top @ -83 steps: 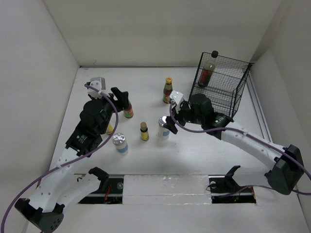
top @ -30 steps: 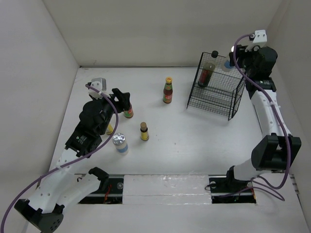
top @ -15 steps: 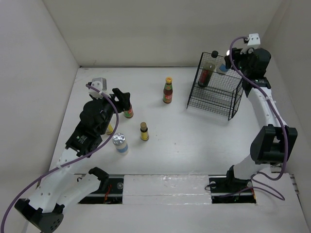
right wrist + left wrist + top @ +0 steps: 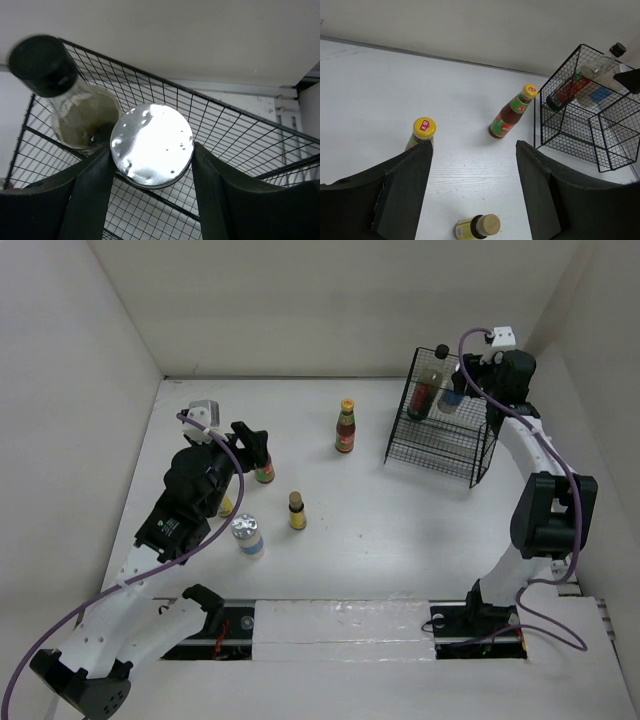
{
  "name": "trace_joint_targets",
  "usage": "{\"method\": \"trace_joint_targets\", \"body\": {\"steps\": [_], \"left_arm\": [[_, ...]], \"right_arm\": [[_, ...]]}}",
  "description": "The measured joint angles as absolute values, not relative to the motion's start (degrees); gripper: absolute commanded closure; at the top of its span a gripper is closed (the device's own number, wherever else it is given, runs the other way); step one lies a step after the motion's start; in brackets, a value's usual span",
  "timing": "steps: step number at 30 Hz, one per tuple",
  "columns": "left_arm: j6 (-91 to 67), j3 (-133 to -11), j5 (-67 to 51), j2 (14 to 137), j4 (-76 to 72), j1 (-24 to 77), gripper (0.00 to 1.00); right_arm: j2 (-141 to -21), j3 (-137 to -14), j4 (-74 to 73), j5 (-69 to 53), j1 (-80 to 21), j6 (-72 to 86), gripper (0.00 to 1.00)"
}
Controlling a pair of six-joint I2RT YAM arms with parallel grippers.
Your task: Organize the condiment bottles
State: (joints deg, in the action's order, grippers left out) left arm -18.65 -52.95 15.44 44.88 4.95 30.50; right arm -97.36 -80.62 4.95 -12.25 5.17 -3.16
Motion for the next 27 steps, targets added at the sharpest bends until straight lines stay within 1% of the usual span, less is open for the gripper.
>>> {"method": "trace_joint_targets", "body": {"steps": [5, 8, 9, 12, 13, 17, 22, 24, 25, 26, 27], "left_arm": [[-18.65, -52.95, 15.44, 44.88, 4.95, 30.5, 0.37], [-18.65, -52.95, 15.44, 44.86, 4.95, 30.5, 0.37], [-18.65, -52.95, 15.44, 44.86, 4.95, 30.5, 0.37], [-18.65, -52.95, 15.44, 44.86, 4.95, 30.5, 0.37], [-18.65, -52.95, 15.44, 44.86, 4.95, 30.5, 0.37], [-18.65, -52.95, 15.44, 44.86, 4.95, 30.5, 0.37], [-18.65, -52.95, 15.44, 44.86, 4.95, 30.5, 0.37], [-18.65, -52.95, 15.46, 44.82, 4.95, 30.5, 0.37], [-18.65, -52.95, 15.49, 44.77, 4.95, 30.5, 0.37], [-18.65, -52.95, 15.59, 44.66, 4.95, 30.5, 0.37], [-18.74, -52.95, 15.94, 44.51, 4.95, 30.5, 0.37]], "right_arm": [[-102.41, -80.62, 4.71, -11.77, 4.89, -3.01, 0.48], [-103.55, -80.95, 6.07, -11.35, 4.8, -2.52, 0.43], [-103.55, -80.95, 6.04, -11.35, 4.8, -2.55, 0.36], [-103.55, -80.95, 6.13, -10.98, 4.75, -2.57, 0.26], [-103.55, -80.95, 6.24, -10.9, 4.73, -2.66, 0.21], [-103.09, -80.97, 6.33, -9.74, 4.16, -2.79, 0.14], [-98.21, -80.93, 5.5, -8.45, 3.55, -2.79, 0.16], [-94.26, -80.58, 5.41, -7.16, 2.98, -2.83, 0.2], [-91.96, -80.12, 5.58, -6.5, 2.44, -2.98, 0.25], [-89.06, -79.07, 5.87, -5.91, 1.54, -3.09, 0.31], [-85.86, -77.71, 6.15, -5.45, 0.12, -3.2, 0.47]]}}
